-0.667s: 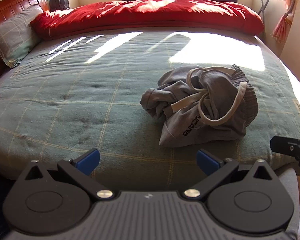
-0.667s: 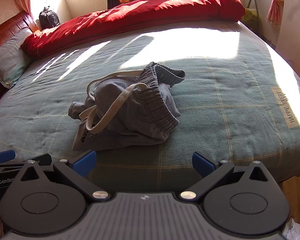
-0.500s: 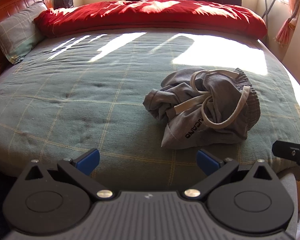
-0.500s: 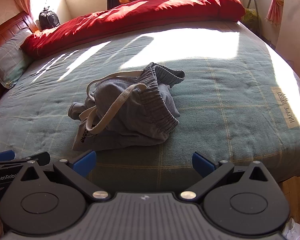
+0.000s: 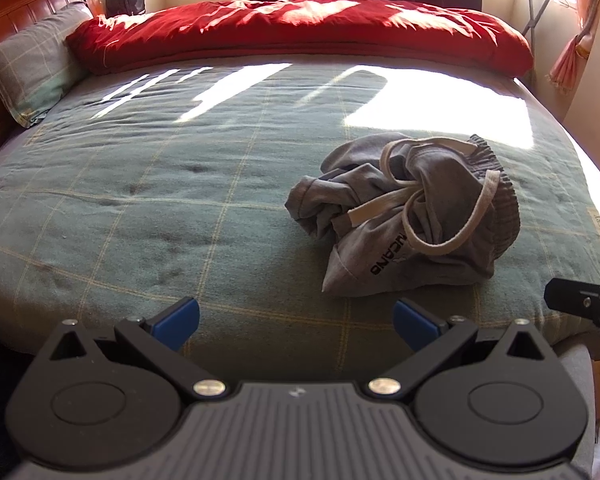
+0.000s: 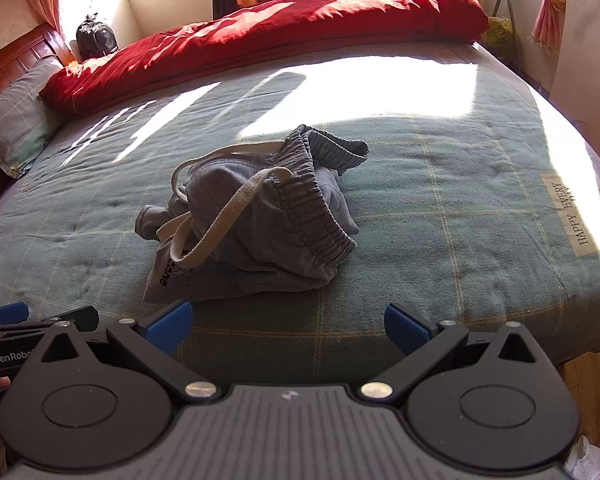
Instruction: Fold clothes
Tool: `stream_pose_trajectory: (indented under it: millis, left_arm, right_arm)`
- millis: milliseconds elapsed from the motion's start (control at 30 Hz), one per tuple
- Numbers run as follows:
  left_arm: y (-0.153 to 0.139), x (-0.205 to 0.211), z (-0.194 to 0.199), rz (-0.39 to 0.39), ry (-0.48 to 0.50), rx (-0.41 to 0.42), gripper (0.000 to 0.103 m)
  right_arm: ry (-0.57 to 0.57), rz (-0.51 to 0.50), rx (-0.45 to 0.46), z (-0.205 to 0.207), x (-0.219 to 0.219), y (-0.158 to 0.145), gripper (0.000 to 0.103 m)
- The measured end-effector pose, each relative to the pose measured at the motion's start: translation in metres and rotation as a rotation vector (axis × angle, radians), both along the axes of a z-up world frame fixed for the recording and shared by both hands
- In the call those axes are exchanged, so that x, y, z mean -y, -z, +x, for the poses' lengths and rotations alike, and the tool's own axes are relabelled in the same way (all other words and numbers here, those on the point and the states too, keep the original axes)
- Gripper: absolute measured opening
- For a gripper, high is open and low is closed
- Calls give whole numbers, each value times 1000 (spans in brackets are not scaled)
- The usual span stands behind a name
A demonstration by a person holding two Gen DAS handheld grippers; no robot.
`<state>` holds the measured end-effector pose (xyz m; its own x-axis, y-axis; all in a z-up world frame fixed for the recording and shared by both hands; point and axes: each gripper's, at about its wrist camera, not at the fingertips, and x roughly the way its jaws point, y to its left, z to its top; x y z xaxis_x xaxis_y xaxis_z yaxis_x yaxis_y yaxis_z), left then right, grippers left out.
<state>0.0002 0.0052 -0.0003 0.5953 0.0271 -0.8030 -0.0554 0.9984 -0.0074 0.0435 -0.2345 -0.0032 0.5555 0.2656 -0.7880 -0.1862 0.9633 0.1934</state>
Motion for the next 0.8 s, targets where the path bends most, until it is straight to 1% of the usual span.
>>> stream_pose_trajectory:
  millis: [800]
  left_arm:
    - [-2, -2, 1, 2, -3, -2, 102]
  right_arm:
    - [-8, -16, 0, 2, -4, -1, 103]
